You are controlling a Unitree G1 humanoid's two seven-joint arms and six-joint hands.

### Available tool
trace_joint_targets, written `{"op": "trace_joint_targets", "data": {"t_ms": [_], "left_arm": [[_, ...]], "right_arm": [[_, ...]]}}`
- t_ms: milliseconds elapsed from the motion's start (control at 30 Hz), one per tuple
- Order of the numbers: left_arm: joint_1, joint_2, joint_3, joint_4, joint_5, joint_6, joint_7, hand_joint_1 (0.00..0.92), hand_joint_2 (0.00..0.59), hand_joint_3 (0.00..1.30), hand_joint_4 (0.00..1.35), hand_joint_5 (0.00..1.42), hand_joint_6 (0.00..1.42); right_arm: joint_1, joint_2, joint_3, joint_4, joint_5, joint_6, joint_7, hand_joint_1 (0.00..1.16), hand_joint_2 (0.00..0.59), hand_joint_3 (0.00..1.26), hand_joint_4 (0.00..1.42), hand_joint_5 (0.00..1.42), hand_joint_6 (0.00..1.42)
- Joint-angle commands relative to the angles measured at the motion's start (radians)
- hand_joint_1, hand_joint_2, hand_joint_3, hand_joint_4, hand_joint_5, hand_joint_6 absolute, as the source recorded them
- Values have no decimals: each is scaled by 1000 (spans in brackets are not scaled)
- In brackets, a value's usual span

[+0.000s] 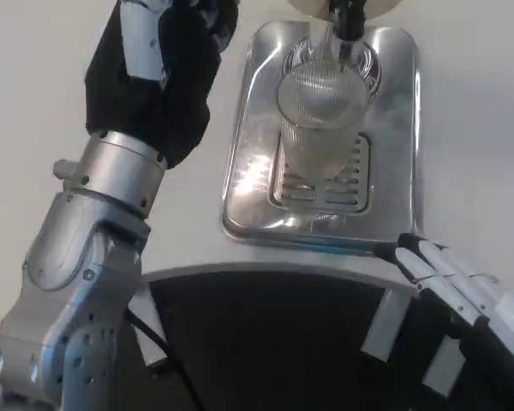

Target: Grasp the cup under the faucet to collect the drink, then remove the cup.

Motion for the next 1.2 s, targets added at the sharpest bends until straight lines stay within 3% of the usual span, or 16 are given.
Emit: {"op": "trace_joint_targets", "data": {"t_ms": [33,300,467,733,833,1200], "left_arm": [[-25,-10,-8,-51,-27,36,12,0,207,0,0,0,0],[-17,-31,-38,-108,-56,100,29,0,202,0,0,0,0],[8,-47,-87,-142,-52,131,35,0,208,0,0,0,0],[36,-60,-141,-135,-36,138,23,0,210,0,0,0,0],[41,-47,-159,-128,-14,128,10,0,213,0,0,0,0],[46,-51,-182,-128,2,124,-7,0,212,0,0,0,0]], "right_arm": [[17,8,13,-10,-11,7,4,590,331,65,1,25,130],[37,15,10,-30,-12,12,3,591,331,66,1,34,129],[52,13,5,-30,-5,6,0,591,331,72,2,37,129],[55,2,-16,-18,17,-1,-1,592,333,75,9,45,129],[54,4,-24,-31,32,9,6,592,334,75,10,47,129],[58,2,-25,-43,36,19,10,592,337,81,11,49,139]]}}
